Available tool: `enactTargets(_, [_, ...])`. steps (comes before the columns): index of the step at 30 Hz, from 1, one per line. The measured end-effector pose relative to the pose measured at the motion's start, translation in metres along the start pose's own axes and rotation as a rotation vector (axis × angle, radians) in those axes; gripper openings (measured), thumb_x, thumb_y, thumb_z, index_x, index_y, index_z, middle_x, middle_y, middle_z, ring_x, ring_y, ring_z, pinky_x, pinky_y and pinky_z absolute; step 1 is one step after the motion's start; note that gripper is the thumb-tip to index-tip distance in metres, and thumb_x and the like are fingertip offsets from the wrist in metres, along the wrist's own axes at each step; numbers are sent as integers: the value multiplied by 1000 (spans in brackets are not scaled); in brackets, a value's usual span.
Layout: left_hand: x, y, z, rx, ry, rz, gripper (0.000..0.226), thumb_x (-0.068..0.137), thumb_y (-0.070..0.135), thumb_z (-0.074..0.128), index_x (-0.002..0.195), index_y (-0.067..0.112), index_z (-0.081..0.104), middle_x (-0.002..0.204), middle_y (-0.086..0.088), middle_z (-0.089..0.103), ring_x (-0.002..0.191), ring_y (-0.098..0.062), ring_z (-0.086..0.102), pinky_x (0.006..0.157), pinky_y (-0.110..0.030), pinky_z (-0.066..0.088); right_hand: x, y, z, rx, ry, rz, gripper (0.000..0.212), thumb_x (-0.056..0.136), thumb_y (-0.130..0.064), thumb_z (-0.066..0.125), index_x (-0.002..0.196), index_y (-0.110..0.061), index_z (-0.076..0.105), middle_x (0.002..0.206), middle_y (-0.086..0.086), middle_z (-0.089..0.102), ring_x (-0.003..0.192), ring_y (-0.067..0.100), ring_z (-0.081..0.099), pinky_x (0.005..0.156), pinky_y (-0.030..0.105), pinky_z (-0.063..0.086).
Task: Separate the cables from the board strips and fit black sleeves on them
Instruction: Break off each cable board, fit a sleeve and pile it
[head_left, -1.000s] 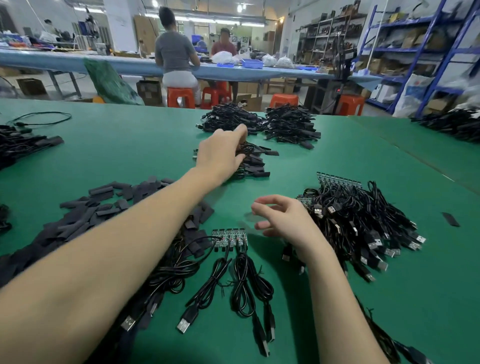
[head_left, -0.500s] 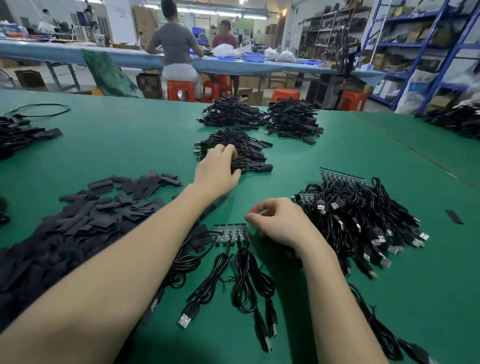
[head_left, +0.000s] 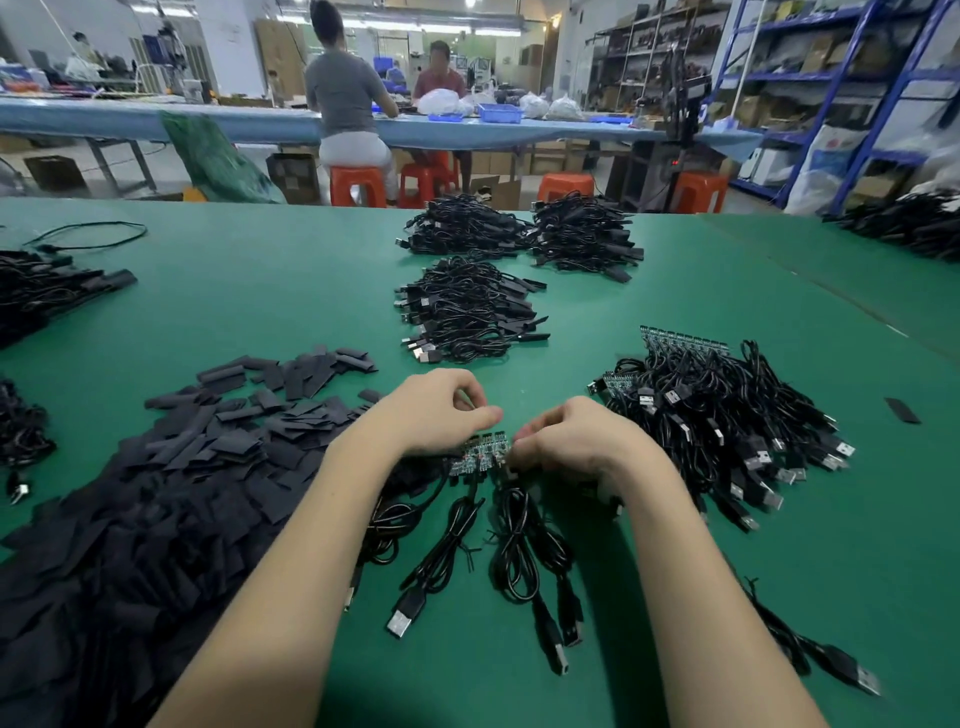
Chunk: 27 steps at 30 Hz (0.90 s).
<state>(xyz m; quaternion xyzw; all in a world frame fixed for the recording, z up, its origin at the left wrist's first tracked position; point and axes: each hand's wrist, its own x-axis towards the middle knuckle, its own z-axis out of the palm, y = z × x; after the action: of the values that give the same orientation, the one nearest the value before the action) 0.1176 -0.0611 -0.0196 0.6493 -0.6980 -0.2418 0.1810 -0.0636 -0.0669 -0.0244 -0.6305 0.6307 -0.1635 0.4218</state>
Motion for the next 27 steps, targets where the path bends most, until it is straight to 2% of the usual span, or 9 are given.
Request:
enactTargets(3, [-2,-6,-4,-128,-101,14,27,88,56,67,100,32,67,85,10,66,73,-7,61,71,-27,45,0,8,-7,79,-26,-36,6,78,-20,81,82,-19,77,62,-8,70,57,9,58,55,19,45])
enactTargets(7, [-5,-11,-4,-493,-103,63,20,82,37,81,91,21,73,77,12,70,68,-1,61,72,-23,44,-2,13,-14,245,-106,-121,10,78,-17,83,84,-22,77,80,0,71,62,11,52,54,21,39])
enactTargets(9, [-6,-12,-7,-606,-109,69,17,81,32,81,89,21,71,76,12,71,65,4,59,64,-20,41,-5,12,-16,357,-140,-148,14,79,-27,84,91,-22,79,84,-5,74,59,8,53,48,16,37])
enactTargets(11, [-7,-12,-8,-657,-164,52,19,79,32,81,90,21,69,79,8,70,63,2,56,61,-25,35,-5,11,-15,432,-133,-176,22,84,-37,80,97,-20,79,88,-7,73,56,7,54,45,14,35])
enactTargets(13, [-8,-11,-7,-697,-209,28,22,79,28,81,94,19,68,80,5,70,68,-4,55,65,-29,34,-4,9,-10,454,-103,-208,21,85,-39,78,95,-20,78,85,-10,70,53,7,52,44,14,33])
enactTargets(17, [-10,-11,-3,-779,-235,14,29,72,29,82,96,17,70,91,-1,75,87,-13,62,88,-32,41,-2,8,-4,498,-89,-238,16,85,-35,79,92,-20,76,75,-13,66,50,5,45,44,14,28])
enactTargets(22, [-7,-9,4,-828,-241,24,18,80,16,80,96,13,73,86,0,76,77,-6,67,71,-14,49,0,13,-2,543,-75,-262,17,87,-34,77,92,-17,78,69,-12,62,50,5,36,46,17,24])
enactTargets(24, [-7,-8,4,-882,-230,27,23,73,18,81,94,11,75,84,-1,75,74,-6,67,66,-12,50,1,12,0,613,-96,-277,19,86,-33,76,93,-15,76,60,-14,56,48,5,30,43,17,23])
enactTargets(27, [-8,-6,0,-930,-235,48,24,67,21,81,90,12,78,85,-2,75,76,-6,67,66,-12,50,2,11,1,712,-145,-271,24,75,-37,78,87,-18,76,53,-16,46,47,4,26,42,16,24])
